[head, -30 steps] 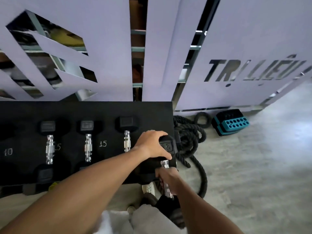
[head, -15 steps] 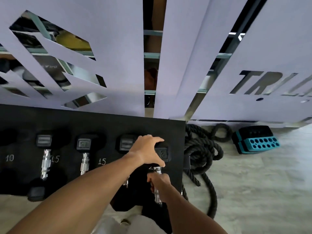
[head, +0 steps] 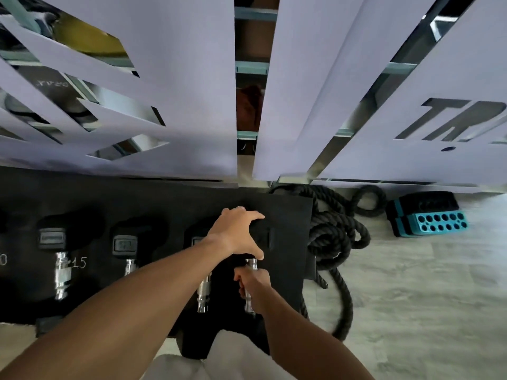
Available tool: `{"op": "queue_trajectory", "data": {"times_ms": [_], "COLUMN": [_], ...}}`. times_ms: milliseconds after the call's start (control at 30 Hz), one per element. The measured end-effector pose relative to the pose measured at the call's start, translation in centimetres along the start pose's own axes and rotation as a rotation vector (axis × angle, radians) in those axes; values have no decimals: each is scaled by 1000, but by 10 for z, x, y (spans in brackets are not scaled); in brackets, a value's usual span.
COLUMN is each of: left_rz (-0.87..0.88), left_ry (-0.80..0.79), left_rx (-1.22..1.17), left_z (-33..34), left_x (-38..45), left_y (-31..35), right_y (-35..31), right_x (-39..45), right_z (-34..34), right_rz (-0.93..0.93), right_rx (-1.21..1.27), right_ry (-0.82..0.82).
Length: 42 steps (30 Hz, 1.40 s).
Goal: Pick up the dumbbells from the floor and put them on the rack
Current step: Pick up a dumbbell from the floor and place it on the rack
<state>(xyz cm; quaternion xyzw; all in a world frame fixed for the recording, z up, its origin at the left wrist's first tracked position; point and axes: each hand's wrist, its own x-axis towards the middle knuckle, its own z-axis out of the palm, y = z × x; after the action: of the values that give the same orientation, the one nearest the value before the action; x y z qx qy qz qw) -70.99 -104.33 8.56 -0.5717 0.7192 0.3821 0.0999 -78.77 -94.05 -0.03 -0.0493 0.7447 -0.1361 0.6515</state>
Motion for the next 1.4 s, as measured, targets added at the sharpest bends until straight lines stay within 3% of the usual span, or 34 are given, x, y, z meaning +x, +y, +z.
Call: {"op": "queue_trajectory", "data": {"times_ms": [367,500,700,967,1100,1233,1267,1333,1400], "left_rz": [1,34,113,216,365,551,480,159,-210], "left_ry": [-64,-17,16,53,209,524,579,580,429], "left_rx": [33,107,277,291,178,-130,-188,-375,-627], "left_z": [23,30,46,60,74,111,124,145,154], "left_x": [24,20,11,12,-12,-61,-73,-90,-90], "left_y": [-9,-11,-19,-36,-56,-108,-124,-147,-153], "right_y": [10,13,29,36,33,34,35,38,40], "right_x": [27,30,32,34,35,44,46,50,52], "right_z": [-7,-5,0,8,12,7,7,8,10], "right_rz": [37,6,-41,-89,-120,-116,-112,-110,-133], "right_rx": [20,9,-29,-59,-61,-83,-94,-102,-76], "right_ry": [9,9,87,190,182,221,220,211,214]}}
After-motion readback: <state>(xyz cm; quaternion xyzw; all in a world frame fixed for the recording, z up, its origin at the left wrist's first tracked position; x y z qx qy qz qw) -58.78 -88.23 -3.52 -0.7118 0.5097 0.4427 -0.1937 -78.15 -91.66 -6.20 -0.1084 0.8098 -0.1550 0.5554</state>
